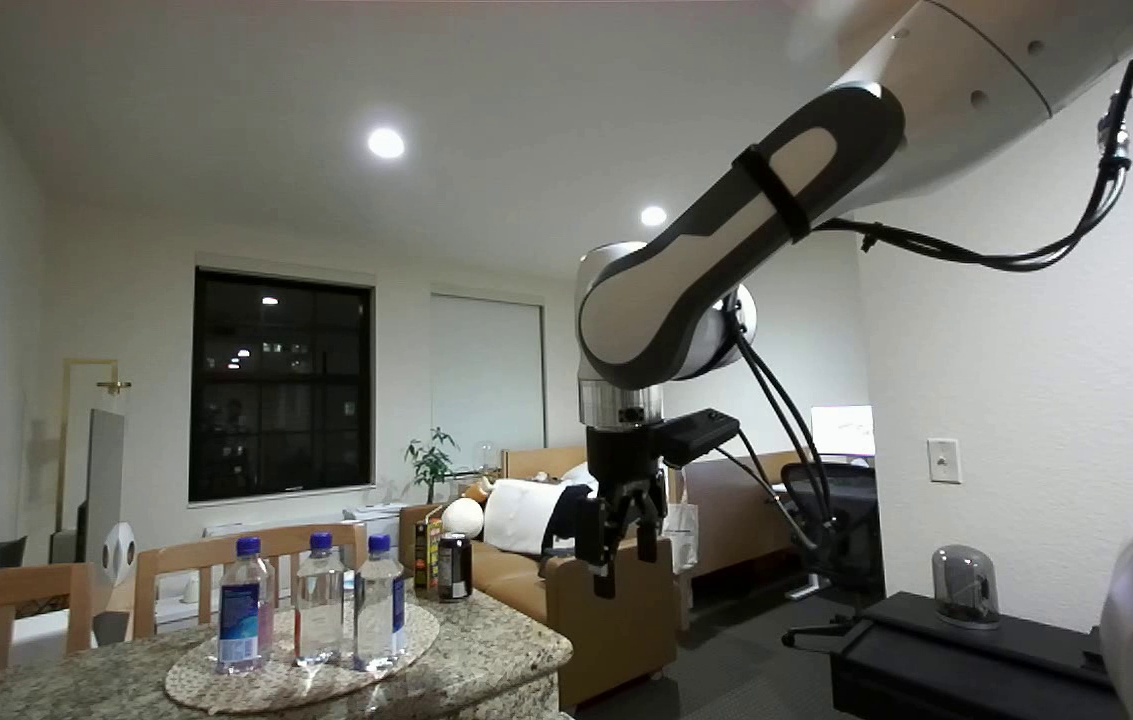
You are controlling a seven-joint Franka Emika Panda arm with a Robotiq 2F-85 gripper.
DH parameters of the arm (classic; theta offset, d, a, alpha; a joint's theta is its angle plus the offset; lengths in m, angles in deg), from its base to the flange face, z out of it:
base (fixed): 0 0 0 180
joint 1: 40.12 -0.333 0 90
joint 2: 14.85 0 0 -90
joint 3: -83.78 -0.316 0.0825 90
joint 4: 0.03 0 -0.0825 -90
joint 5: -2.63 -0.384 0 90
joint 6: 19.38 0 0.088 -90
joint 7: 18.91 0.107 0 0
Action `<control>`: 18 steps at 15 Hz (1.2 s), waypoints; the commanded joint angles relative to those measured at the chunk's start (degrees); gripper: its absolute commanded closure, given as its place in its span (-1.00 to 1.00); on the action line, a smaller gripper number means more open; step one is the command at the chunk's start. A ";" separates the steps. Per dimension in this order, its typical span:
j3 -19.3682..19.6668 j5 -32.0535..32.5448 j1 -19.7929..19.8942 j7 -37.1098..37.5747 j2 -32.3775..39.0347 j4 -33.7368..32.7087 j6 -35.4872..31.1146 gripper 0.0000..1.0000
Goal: Pick up the grey towel on the countertop and move it slightly to the left.
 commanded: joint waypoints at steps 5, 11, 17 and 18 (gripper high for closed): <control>0.19 0.10 -0.22 0.09 0.00 -0.10 0.16 -1.00; 1.98 -3.18 -1.85 -3.13 2.95 -0.32 -3.42 -1.00; 2.92 -10.00 -4.01 -2.39 10.04 1.05 -19.30 -1.00; 2.74 -10.52 -3.86 -1.69 11.79 1.33 -21.57 -1.00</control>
